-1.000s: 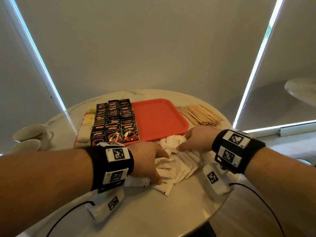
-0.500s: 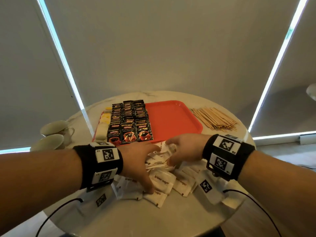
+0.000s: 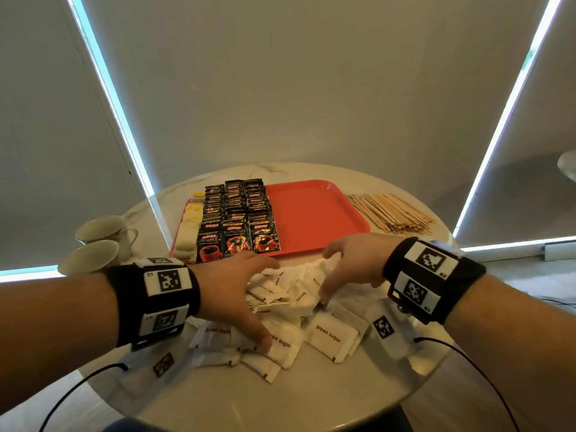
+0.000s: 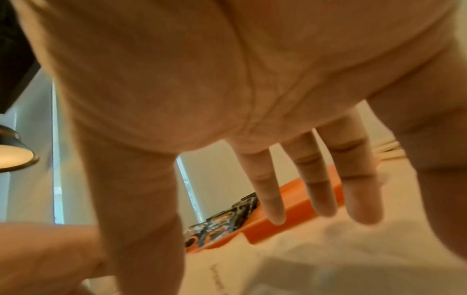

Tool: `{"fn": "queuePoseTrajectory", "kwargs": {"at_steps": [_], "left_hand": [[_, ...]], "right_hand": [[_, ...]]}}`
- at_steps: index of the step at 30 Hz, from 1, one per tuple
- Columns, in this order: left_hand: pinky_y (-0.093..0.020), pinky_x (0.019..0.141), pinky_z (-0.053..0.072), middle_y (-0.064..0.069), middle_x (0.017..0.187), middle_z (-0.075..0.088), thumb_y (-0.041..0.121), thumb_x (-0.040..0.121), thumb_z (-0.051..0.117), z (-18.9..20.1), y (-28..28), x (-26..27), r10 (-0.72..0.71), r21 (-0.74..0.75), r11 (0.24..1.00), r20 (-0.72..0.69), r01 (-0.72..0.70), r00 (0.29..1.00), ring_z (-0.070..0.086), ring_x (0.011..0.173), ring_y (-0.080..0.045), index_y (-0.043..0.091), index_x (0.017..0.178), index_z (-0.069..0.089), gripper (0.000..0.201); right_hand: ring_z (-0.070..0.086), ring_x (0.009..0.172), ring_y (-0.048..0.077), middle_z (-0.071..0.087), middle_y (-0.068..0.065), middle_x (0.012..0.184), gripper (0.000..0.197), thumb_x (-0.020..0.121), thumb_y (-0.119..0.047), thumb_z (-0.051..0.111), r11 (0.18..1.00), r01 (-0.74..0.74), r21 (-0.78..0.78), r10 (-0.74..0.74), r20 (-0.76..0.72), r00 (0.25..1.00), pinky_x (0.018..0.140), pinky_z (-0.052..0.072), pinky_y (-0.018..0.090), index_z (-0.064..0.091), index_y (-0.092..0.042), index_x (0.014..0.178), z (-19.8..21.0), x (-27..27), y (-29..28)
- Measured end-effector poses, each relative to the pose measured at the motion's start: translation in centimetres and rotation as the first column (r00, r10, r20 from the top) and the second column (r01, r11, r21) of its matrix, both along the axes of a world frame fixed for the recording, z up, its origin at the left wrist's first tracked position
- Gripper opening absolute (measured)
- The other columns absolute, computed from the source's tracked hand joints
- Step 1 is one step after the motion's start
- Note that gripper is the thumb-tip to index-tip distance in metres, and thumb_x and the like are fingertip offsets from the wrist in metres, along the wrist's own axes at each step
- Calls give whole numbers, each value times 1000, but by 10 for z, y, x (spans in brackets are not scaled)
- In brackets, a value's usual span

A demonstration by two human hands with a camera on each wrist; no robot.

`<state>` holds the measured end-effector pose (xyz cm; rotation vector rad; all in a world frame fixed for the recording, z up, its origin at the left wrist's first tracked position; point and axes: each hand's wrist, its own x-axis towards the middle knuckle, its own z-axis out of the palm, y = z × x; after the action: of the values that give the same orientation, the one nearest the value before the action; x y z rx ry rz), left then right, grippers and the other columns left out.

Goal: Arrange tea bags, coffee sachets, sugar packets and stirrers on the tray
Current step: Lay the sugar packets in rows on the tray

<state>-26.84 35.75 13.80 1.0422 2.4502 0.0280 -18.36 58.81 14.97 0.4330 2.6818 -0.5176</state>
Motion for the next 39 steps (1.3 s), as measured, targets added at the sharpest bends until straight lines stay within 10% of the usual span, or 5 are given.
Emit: {"fn": "queuePoseTrajectory", "kwargs": {"at_steps": [11, 16, 21, 28, 39], "left_hand": [[-36, 104, 54, 22, 147, 45, 54, 63, 94, -10, 3, 14, -43, 67, 997, 15, 42, 999, 52, 125, -7, 50, 149, 37, 103], [-36, 114, 43, 18, 151, 48, 86, 64, 69, 2, -9, 8, 107, 240, 962, 115, -132, 988, 49, 136, -10, 44, 149, 44, 98], [-41, 97, 55, 6, 113, 69, 94, 68, 28, 10, -15, -10, 325, 290, 909, -41, -300, 945, 64, 103, -13, 28, 120, 66, 92], [-36, 77, 57, -3, 86, 72, 94, 75, 35, -5, -23, -17, 286, 140, 954, -146, -266, 947, 67, 78, -17, 21, 85, 72, 83], [-40, 102, 52, 13, 128, 57, 105, 57, 45, 2, -24, 3, 199, 124, 975, -109, -185, 974, 56, 116, -10, 40, 132, 61, 101]], "right_hand": [[65, 97, 15, 68, -8, 112, 62, 69, -34, 85, 980, -157, 125, 149, 66, 987, 85, 61, 38, 63, -36, 127, -11, -6, -25], [67, 92, 13, 67, -8, 110, 49, 77, -50, 83, 995, -100, -21, 99, -13, 995, 75, 62, 29, 68, -31, 120, 7, -26, -17], [65, 102, 16, 70, -4, 114, 33, 93, -46, 64, 987, -56, 152, 74, -114, 991, 91, 56, 34, 70, -26, 119, 9, -56, -11], [65, 103, 16, 72, -6, 111, 32, 87, -48, 65, 983, -69, 171, 78, -47, 996, 96, 54, 39, 74, -29, 111, -6, -51, -6], [55, 110, 15, 55, -9, 133, 96, 60, -63, 87, 988, -107, 112, 106, 17, 994, 93, 52, 34, 48, -37, 144, -1, 2, -24]]}}
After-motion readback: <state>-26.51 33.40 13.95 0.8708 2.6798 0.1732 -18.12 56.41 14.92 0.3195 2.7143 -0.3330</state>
